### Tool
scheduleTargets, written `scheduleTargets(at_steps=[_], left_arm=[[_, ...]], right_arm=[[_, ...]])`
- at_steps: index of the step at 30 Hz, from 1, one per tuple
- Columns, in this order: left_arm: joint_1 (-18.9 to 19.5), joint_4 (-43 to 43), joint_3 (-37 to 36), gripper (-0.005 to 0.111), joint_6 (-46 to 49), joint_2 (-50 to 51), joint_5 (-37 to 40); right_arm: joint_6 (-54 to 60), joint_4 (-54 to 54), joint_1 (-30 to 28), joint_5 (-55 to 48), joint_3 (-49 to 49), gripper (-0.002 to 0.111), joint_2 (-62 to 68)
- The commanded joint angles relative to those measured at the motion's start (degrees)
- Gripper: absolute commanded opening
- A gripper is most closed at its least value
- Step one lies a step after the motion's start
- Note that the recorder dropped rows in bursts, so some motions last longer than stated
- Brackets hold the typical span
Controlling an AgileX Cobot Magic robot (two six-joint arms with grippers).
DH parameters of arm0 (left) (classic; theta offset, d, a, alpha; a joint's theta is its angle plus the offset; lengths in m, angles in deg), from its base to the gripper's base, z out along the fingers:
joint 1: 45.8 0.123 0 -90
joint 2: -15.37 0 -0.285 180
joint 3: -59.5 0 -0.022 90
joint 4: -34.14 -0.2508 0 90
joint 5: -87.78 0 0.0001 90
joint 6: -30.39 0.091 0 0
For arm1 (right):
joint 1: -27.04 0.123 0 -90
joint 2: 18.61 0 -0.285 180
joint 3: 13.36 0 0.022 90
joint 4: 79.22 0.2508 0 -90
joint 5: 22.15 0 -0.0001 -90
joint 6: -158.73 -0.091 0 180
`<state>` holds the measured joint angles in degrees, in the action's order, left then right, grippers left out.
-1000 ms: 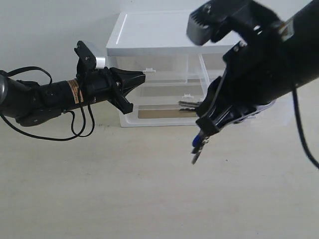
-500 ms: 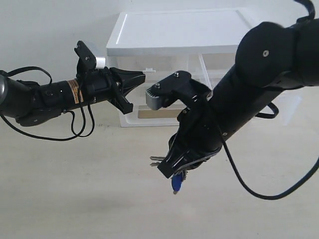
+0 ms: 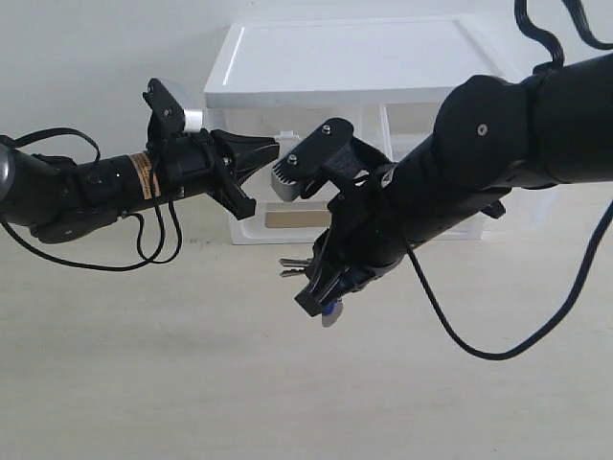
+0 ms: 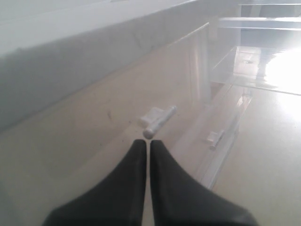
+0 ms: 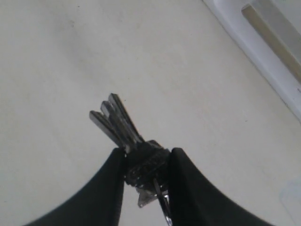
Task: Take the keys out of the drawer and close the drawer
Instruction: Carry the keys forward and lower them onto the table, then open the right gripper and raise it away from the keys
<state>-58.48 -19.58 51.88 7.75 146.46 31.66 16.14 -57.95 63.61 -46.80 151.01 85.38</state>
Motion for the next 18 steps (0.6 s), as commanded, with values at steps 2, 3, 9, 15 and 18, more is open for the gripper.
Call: scheduleTargets(at_steps=[2,3,9,15,18], left_arm=[[0.64,13.83,1.44,0.004,0.41,0.04,4.11],[0.64,13.83,1.44,0.004,0.41,0.04,4.11],[0.64,13.83,1.44,0.004,0.41,0.04,4.11],[0.64,13.83,1.44,0.004,0.41,0.04,4.11],[0.64,13.83,1.44,0.004,0.41,0.04,4.11]], right_arm=[[0.61,-1.08,0.00,2.27,-0.30,0.005,-0.35],[0.61,-1.08,0.00,2.27,-0.30,0.009,-0.35],[0.61,-1.08,0.00,2.04,-0.30,0.049,-0.35],[0.37,-1.08,0.00,0.80,-0.30,0.050,-0.35],[-1.19,-0.21,0.00,-3.05,-0.30,0.050,-0.98]])
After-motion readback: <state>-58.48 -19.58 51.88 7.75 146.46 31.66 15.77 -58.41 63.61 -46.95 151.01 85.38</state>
